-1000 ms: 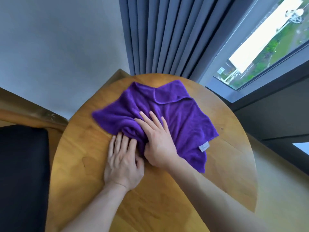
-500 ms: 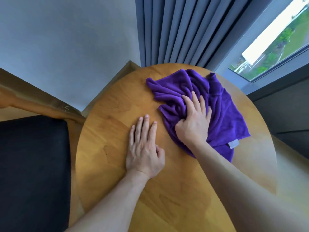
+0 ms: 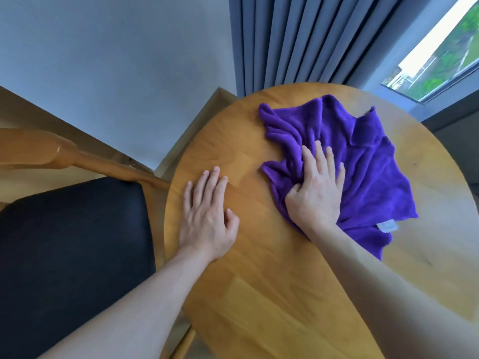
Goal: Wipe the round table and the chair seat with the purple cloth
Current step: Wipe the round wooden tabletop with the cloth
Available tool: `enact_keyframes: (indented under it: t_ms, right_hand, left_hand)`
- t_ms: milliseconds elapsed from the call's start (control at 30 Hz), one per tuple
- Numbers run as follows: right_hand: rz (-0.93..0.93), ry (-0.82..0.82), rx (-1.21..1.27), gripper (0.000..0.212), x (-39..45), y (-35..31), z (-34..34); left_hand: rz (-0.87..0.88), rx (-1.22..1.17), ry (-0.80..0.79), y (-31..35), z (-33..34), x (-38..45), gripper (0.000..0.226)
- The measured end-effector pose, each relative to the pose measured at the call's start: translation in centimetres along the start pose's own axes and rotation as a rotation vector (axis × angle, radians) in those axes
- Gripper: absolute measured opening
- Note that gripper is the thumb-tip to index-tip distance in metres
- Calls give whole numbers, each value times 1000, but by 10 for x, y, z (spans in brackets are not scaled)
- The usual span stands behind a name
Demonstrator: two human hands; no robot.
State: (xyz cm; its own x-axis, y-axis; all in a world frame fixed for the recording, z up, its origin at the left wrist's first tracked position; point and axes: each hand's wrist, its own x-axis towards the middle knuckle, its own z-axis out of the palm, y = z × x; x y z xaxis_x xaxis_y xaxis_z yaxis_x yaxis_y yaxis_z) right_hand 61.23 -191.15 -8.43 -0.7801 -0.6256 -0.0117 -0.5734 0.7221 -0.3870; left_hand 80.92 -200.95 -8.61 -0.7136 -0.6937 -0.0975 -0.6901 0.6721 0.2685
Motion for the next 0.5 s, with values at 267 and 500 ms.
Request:
enact_keyframes:
  t_ms: [267,500]
  right_hand:
    - [-610,-353,-77,86,-30,11,-5]
    - [-195,-192,-86,80,63,-47,19]
  left_hand:
    - [10,-32,48,0,-1,2,65]
    - [28,-39,71,-6,5,4,68]
